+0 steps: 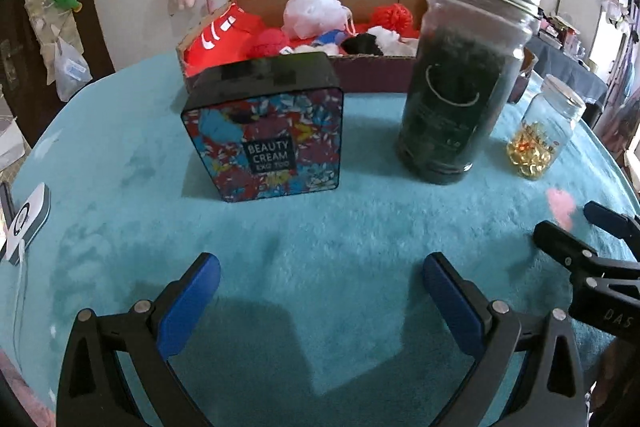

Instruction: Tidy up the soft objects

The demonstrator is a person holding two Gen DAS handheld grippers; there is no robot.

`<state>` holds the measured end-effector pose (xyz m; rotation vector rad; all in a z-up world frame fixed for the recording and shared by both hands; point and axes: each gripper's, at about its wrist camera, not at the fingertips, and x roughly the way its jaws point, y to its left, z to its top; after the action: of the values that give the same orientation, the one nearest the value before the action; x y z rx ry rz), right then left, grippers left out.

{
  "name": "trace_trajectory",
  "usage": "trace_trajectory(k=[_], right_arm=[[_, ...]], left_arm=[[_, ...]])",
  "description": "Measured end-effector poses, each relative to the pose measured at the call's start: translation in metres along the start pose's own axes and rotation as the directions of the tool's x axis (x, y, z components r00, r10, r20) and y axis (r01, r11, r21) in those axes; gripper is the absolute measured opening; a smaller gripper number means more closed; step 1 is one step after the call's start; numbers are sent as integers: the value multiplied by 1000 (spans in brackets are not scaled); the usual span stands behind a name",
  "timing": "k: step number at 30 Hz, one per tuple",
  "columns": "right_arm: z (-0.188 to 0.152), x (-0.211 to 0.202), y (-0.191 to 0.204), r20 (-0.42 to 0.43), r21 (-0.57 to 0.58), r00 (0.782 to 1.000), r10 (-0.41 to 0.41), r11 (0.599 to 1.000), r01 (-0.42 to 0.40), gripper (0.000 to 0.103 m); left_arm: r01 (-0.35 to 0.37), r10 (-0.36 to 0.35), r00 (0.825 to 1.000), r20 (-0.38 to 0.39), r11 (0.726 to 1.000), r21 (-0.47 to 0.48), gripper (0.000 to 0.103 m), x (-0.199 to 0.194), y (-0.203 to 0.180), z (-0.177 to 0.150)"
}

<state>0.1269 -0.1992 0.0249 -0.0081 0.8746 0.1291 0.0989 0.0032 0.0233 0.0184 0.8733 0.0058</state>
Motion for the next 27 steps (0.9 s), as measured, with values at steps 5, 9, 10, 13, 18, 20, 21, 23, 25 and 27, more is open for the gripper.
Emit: trace_trajectory(k=[5,9,10,13,18,20,21,23,25,27], right_arm=[[-3,1,5,4,-11,1000,-27,1000,27,97],[-3,1,4,5,-6,1000,-23,1000,23,97],[-3,0,5,5,-6,1000,-23,1000,24,97],[-3,0,5,5,-6,1000,-23,1000,23,97],[-3,0,5,5,-6,1000,-24,1000,24,97],[-3,0,5,5,-6,1000,-23,1000,23,97],[-3,0,5,5,-6,1000,-24,1000,24,97],[-3,0,5,5,-6,1000,-23,1000,23,97],[-3,0,5,5,-6,1000,-24,1000,24,97],[-3,0,5,5,-6,1000,-23,1000,23,97]], left_arm=[[-2,2,1000,-10,1000,-22,103,3,4,1],[-6,6,1000,-11,1000,-21,103,4,4,1],[-7,6,1000,-11,1000,-20,103,4,3,1],[-6,6,1000,-11,1000,-21,103,5,4,3],[-5,5,1000,-10,1000,-22,103,6,4,4],[-5,5,1000,-10,1000,-21,103,4,4,3],[-6,5,1000,-10,1000,-22,103,4,4,3],[-5,5,1000,-10,1000,-21,103,4,4,3],[-5,5,1000,-10,1000,-22,103,4,4,3],[-5,5,1000,-10,1000,-21,103,4,3,3]])
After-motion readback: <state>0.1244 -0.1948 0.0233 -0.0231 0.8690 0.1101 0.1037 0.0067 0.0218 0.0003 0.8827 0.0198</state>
